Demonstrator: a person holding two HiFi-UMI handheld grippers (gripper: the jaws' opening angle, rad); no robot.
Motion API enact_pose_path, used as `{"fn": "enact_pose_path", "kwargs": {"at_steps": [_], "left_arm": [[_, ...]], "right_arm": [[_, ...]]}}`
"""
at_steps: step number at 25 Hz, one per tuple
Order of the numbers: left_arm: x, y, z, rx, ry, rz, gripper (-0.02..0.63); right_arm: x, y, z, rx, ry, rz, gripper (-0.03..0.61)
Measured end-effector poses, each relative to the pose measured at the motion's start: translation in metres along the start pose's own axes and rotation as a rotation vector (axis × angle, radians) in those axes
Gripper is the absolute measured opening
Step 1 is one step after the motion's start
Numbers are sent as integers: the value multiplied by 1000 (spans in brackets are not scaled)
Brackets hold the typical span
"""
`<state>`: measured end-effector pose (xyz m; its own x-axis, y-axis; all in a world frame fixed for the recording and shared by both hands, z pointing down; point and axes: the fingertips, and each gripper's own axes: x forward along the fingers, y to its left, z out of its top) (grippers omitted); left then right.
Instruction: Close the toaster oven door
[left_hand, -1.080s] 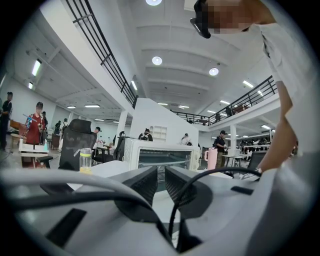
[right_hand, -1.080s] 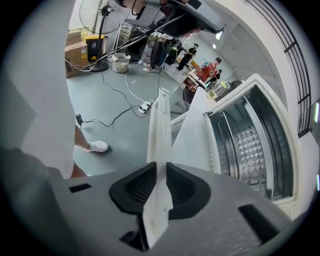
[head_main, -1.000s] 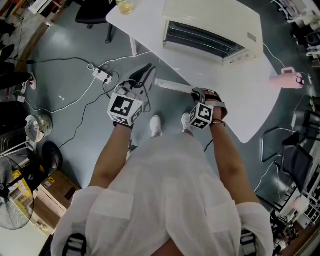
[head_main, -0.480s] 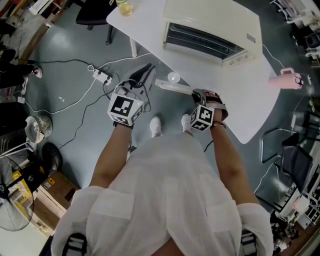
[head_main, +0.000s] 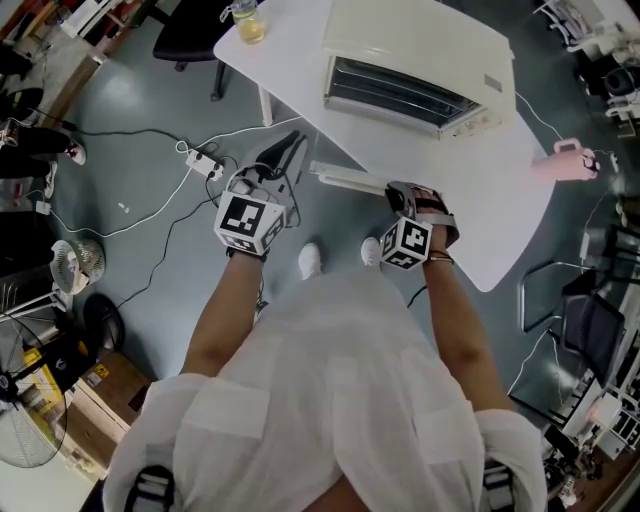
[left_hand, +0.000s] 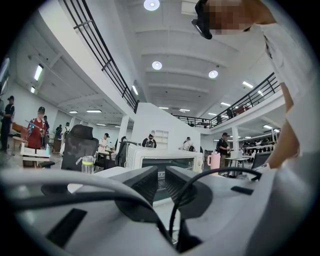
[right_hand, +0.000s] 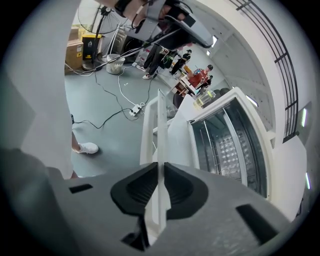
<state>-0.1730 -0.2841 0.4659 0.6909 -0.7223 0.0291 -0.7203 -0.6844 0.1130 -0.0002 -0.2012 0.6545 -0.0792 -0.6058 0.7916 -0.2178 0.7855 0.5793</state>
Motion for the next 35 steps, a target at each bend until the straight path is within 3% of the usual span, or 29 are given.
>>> {"fn": "enact_pose_path", "kwargs": {"at_steps": [21,35], "left_arm": [[9,1,29,23,-51,16,28],[12,17,42,29,-61,62,28]], "right_arm": [[-39,-104,10,-25,-19,-214,26],[-37,-173,10,-25,18,-273,38]]}}
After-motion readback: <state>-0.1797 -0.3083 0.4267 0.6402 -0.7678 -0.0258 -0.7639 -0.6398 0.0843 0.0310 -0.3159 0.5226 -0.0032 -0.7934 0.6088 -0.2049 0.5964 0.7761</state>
